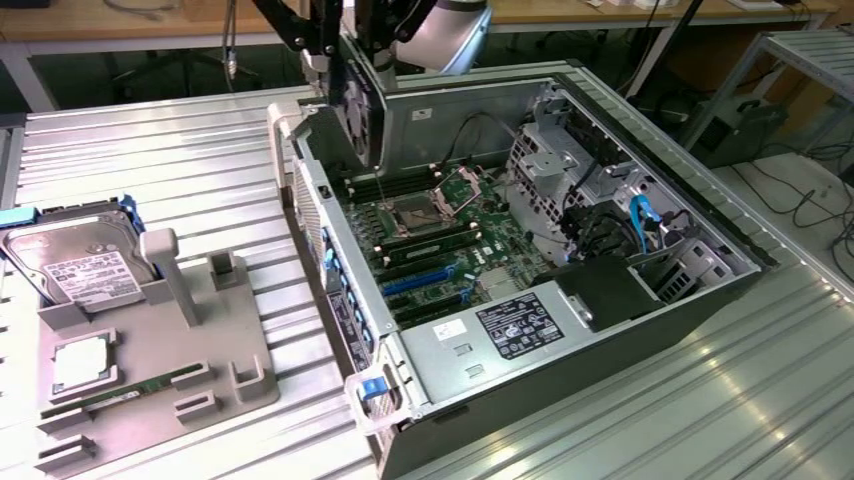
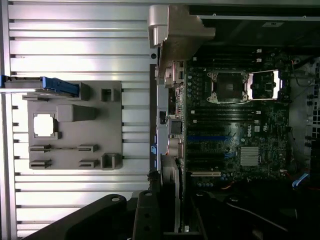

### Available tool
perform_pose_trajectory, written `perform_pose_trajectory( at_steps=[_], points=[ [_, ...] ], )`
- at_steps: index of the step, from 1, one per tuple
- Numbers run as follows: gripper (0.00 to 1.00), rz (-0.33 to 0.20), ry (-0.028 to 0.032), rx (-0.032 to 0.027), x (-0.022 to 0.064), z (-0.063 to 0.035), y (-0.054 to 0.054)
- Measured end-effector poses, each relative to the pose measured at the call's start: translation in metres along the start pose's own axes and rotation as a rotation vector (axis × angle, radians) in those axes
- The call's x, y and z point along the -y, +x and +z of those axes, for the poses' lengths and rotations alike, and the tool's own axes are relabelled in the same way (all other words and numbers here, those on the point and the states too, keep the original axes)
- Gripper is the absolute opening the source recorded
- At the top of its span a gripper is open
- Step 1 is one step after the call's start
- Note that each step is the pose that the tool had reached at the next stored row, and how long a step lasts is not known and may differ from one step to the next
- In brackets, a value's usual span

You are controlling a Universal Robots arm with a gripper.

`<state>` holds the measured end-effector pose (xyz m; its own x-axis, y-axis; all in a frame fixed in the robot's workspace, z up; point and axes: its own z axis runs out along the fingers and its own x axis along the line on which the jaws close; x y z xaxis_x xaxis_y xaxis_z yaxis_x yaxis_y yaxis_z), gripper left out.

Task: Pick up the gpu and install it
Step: 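Pick up the gpu and move the gpu toward the slot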

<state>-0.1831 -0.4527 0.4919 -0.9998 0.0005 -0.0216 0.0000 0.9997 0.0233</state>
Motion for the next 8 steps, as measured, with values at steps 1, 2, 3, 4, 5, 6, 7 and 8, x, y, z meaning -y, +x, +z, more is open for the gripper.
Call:
perform_pose_trajectory(
  at_steps=[1,2,3,4,5,6,7,8],
  points=[
    [0.27,0.000,0.0000,0.0000,0.0000,0.0000,-0.002],
    [0.27,0.000,0.0001,0.0000,0.0000,0.0000,-0.004],
    [0.27,0.000,0.0000,0.0000,0.0000,0.0001,-0.006],
    [0.27,0.000,0.0000,0.0000,0.0000,0.0002,-0.009],
    [0.27,0.000,0.0001,-0.0001,0.0000,0.0002,-0.011],
    [0.27,0.000,0.0000,0.0000,0.0000,0.0003,-0.013],
    [0.27,0.000,0.0000,0.0000,0.0000,0.0003,-0.016],
    [0.27,0.000,0.0000,0.0000,0.0000,0.0004,-0.018]
  ],
)
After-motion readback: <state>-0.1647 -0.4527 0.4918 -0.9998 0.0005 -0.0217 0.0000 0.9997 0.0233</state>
